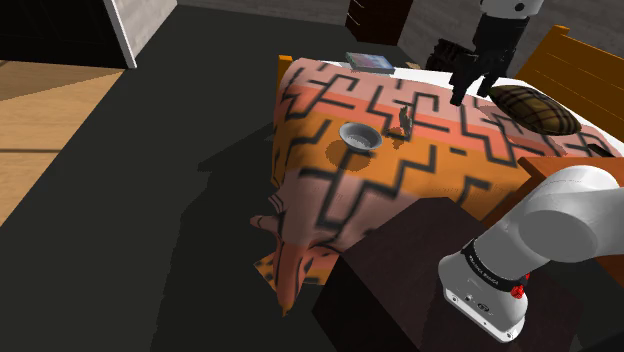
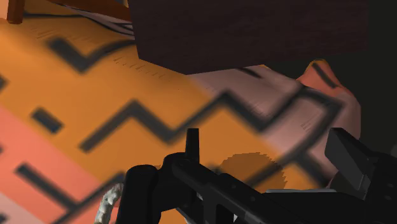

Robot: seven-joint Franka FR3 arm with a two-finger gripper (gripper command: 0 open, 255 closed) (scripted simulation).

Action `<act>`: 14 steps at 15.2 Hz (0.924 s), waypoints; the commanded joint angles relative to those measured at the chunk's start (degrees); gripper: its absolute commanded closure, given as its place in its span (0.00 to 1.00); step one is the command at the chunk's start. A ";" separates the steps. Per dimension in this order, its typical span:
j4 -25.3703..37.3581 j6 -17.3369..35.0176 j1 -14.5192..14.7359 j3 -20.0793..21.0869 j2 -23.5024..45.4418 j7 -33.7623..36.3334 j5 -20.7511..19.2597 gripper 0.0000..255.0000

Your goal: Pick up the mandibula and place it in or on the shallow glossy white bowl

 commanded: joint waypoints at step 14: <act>-1.59 24.85 -4.64 -10.12 18.22 -3.73 -4.98 0.00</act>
